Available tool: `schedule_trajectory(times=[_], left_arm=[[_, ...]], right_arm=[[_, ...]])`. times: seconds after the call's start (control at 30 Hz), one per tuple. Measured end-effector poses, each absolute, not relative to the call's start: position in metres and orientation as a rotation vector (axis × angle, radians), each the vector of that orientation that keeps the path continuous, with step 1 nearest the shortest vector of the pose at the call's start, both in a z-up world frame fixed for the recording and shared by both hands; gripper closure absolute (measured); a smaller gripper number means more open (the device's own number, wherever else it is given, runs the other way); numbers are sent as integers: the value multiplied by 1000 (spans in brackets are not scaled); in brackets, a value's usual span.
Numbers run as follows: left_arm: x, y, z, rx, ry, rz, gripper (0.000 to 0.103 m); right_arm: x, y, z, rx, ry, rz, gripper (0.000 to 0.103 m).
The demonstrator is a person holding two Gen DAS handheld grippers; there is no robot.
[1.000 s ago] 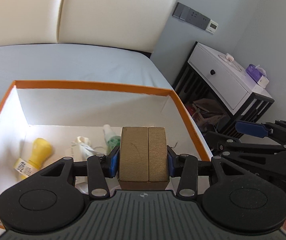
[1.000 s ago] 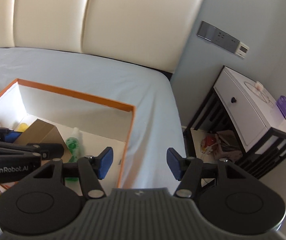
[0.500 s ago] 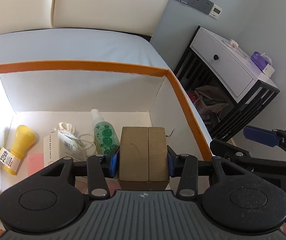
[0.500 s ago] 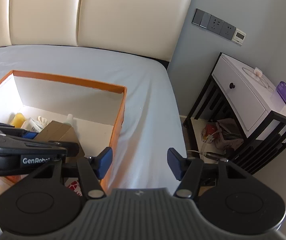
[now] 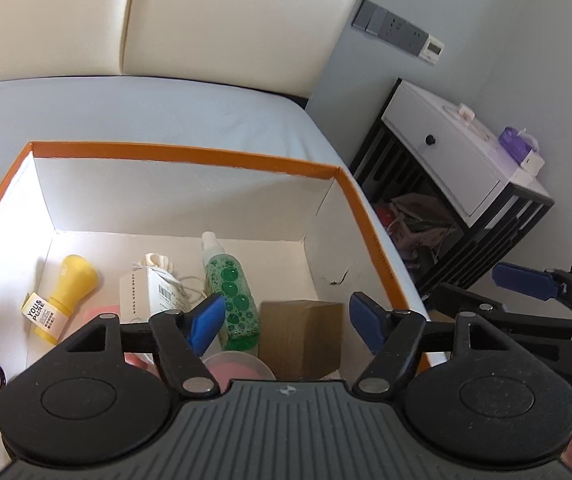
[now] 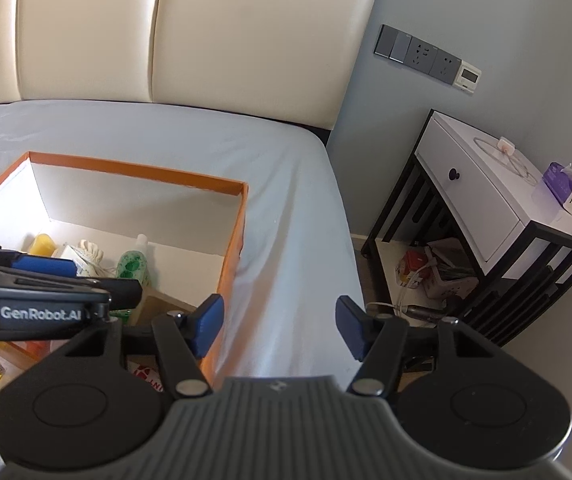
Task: Organize rigid objects
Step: 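Withdraw both grippers toward the yellow tape measure and gold jar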
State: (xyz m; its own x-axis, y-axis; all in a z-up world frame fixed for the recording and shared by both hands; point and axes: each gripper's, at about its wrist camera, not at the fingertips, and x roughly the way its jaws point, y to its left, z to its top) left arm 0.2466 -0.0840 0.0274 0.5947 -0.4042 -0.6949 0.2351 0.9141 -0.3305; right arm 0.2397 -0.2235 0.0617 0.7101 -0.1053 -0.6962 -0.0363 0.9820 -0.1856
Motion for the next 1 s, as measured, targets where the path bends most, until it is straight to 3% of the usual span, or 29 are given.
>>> schedule_trajectory(times=[0.53, 0.7, 1.0], left_arm=[[163, -36, 76, -215, 671, -325, 23], [140, -17, 76, -224, 658, -304, 23], [118, 16, 47, -250, 710, -184, 28]], right_arm=[[191, -201, 79, -152, 734, 15, 41], [169, -191, 77, -121, 717, 45, 32], [139, -167, 42, -70, 791, 64, 30]])
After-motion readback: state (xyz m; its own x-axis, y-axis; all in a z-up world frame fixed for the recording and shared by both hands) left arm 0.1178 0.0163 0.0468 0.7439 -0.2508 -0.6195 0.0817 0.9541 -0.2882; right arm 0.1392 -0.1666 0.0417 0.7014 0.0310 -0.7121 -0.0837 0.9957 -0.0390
